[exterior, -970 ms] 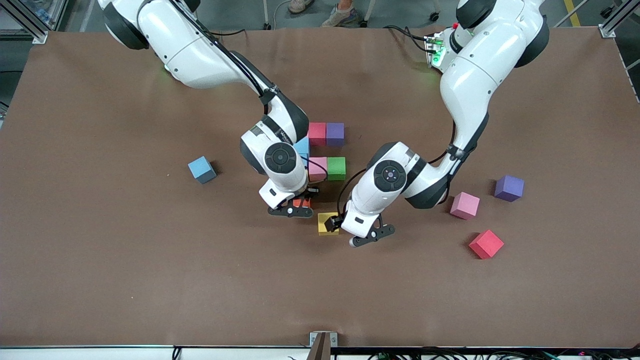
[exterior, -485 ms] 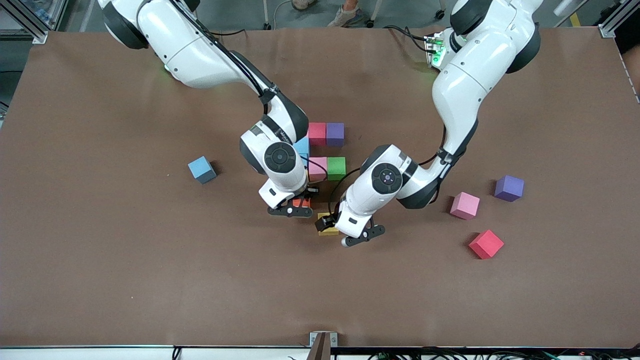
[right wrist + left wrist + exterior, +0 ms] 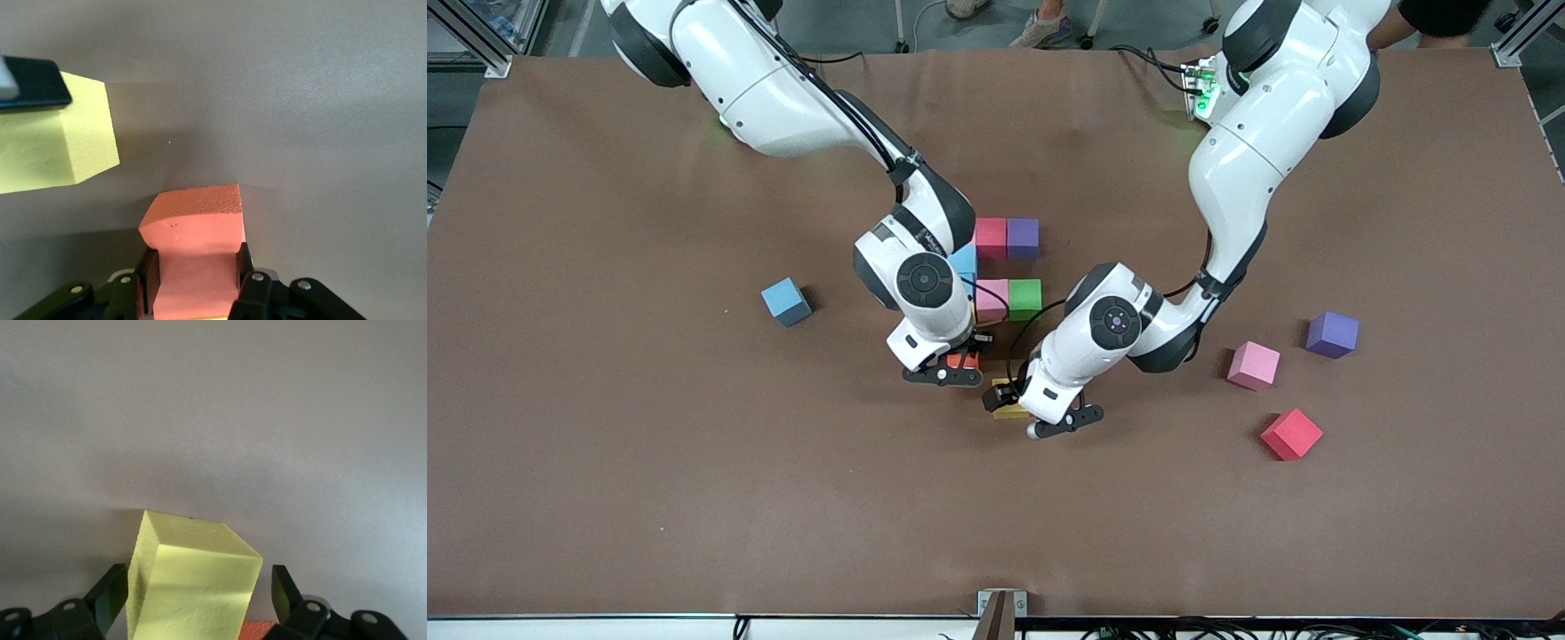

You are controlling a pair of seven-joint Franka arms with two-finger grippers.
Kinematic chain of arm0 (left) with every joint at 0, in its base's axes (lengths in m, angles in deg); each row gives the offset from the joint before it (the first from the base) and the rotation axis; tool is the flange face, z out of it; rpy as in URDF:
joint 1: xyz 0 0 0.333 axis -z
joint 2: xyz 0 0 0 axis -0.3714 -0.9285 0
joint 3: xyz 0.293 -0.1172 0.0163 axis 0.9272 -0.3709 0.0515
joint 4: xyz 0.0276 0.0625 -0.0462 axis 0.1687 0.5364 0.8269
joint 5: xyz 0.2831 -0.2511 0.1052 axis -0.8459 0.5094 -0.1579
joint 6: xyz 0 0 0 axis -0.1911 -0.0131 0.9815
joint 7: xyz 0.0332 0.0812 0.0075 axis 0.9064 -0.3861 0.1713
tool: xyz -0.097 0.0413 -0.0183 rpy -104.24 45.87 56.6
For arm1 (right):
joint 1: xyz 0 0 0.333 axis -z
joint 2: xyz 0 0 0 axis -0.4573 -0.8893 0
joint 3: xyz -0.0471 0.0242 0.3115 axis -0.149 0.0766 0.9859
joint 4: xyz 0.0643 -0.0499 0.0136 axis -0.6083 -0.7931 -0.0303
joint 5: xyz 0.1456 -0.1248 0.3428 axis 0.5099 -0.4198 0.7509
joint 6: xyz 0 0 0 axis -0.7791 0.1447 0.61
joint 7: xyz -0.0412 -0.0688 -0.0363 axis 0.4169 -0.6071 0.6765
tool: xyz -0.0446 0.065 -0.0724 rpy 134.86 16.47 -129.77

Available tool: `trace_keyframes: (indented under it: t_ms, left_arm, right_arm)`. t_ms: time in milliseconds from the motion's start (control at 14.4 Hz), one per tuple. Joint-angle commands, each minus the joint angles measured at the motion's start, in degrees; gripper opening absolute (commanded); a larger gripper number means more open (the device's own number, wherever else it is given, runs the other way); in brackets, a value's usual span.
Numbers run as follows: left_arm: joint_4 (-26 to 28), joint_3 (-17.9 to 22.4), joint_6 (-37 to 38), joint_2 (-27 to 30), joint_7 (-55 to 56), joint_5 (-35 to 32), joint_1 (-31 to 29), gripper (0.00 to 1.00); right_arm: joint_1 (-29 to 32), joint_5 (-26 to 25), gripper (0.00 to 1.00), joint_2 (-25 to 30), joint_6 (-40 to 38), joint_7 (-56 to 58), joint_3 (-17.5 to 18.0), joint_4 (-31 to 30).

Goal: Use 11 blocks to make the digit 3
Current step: 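Grasp the yellow cube with the left gripper, then carry the yellow cube beside the orange cube while the right gripper withdraws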

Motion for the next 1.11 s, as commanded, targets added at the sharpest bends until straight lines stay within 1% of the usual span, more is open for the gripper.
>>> trace_keyframes:
  t_ms: [0,208,346,416,485,554,623,693,762,831,900,1039]
  left_arm:
    - [-1.7,0.0,-0.5,-1.0,-2.8,2.8,1.2,0.93]
    - [-1.7,0.1,-0.7,-1.8,-4.8,2.8,1.3,0.88]
    - [-1.7,0.2,-0.7,-2.1,-5.9,2.8,1.3,0.84]
    - [-1.7,0.2,-0.7,-2.1,-6.0,2.8,1.3,0.81]
    - [-1.6,0.3,-0.7,-2.1,-6.0,2.8,1.3,0.78]
    - [-1.5,0.3,-0.9,-2.1,-6.0,2.8,1.3,0.73]
    - [-1.5,0.4,-1.1,-2.1,-6.0,2.8,1.3,0.7]
    - [-1.5,0.6,-1.1,-2.0,-6.0,2.7,1.3,0.63]
    - [-1.5,0.6,-1.1,-1.8,-5.8,2.6,1.3,0.52]
    - [-1.5,0.6,-1.1,-1.2,-5.7,2.6,1.2,0.44]
    - [-1.5,0.6,-0.9,-0.6,-5.4,2.6,0.8,0.38]
    - [-1.3,0.6,-0.7,1.2,-4.9,2.9,0.1,0.38]
  right_arm:
    - [0.6,-0.5,0.11,1.3,-0.1,-1.0,0.0,-2.6]
    - [0.6,-0.5,0.12,1.4,-0.7,-1.0,-0.1,-2.6]
    - [0.6,-0.4,0.2,1.4,-0.8,-1.0,-0.1,-2.6]
    - [0.6,-0.5,0.32,1.4,-0.8,-1.0,-0.1,-2.6]
    - [0.6,-0.5,0.58,1.4,-0.7,-1.0,-0.1,-2.5]
    - [0.6,-0.5,0.77,1.4,-0.7,-1.0,-0.1,-2.5]
    - [0.6,-0.5,0.91,1.4,-0.6,-1.0,-0.1,-2.4]
    - [0.6,-0.5,1.0,1.4,-0.6,-0.9,-0.1,-2.4]
    - [0.6,-0.6,1.0,1.4,-0.5,-0.9,-0.1,-2.4]
    - [0.6,-0.6,1.0,1.4,-0.5,-0.9,-0.1,-2.4]
    - [0.6,-0.6,1.0,1.4,-0.5,-0.9,-0.1,-2.3]
    - [0.6,-0.6,1.0,1.4,-0.4,-1.0,-0.1,-2.3]
